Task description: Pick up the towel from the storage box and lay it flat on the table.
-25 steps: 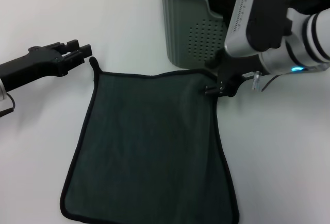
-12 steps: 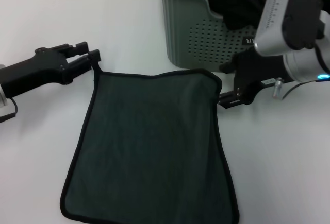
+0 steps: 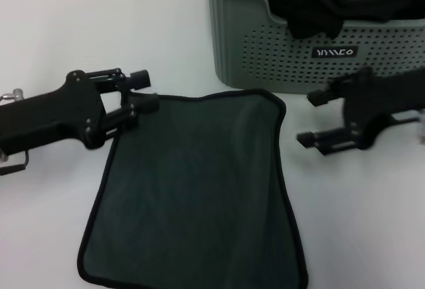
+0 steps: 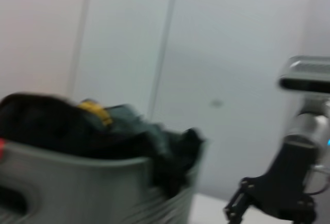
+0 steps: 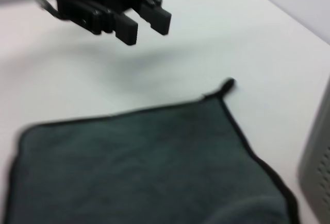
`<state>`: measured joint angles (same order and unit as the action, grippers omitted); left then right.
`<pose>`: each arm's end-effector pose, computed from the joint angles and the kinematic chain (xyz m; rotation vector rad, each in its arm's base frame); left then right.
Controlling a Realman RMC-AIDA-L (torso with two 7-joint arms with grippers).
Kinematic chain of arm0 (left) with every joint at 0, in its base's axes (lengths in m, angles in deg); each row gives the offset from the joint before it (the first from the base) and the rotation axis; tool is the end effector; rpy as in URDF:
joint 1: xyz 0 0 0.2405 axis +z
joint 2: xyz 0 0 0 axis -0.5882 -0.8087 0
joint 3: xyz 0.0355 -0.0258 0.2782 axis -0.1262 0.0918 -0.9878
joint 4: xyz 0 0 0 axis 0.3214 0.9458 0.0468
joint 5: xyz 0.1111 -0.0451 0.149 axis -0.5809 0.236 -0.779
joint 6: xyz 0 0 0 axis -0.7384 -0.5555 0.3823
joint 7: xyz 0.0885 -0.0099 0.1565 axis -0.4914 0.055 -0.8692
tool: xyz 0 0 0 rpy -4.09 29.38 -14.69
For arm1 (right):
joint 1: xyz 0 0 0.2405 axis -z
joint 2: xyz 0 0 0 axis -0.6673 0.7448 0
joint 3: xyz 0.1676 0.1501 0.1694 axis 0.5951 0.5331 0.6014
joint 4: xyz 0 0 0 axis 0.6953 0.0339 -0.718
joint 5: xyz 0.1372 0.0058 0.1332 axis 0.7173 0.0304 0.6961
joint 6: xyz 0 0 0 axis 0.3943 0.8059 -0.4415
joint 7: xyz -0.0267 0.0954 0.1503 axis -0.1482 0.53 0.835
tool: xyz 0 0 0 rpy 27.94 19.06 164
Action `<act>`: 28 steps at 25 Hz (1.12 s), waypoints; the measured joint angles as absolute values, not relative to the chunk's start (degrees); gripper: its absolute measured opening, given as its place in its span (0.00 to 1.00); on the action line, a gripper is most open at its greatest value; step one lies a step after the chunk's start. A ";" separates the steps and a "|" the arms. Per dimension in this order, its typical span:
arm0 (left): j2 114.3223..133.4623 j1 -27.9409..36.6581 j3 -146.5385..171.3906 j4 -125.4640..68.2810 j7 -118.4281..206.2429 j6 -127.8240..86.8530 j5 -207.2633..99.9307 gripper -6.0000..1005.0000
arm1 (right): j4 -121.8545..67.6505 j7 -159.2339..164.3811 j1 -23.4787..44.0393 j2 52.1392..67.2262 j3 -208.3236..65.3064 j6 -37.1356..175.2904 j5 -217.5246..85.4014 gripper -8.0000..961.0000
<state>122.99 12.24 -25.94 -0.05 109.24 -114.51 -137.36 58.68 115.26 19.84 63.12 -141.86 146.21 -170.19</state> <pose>-0.2574 0.3000 -0.0004 -2.6222 -0.3995 -1.0858 0.1751 0.3215 -0.0227 -2.8772 0.2447 0.0954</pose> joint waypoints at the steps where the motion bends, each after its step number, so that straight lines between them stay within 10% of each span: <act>1: 122.85 12.24 -25.96 -0.01 109.04 -116.04 -137.37 0.42 | 58.32 112.92 20.53 63.14 -139.76 148.42 -167.87 0.76; 28: 121.47 12.13 -33.35 0.15 100.88 -127.89 -140.47 0.51 | 2.53 45.39 16.96 63.16 -136.98 167.72 -129.74 0.90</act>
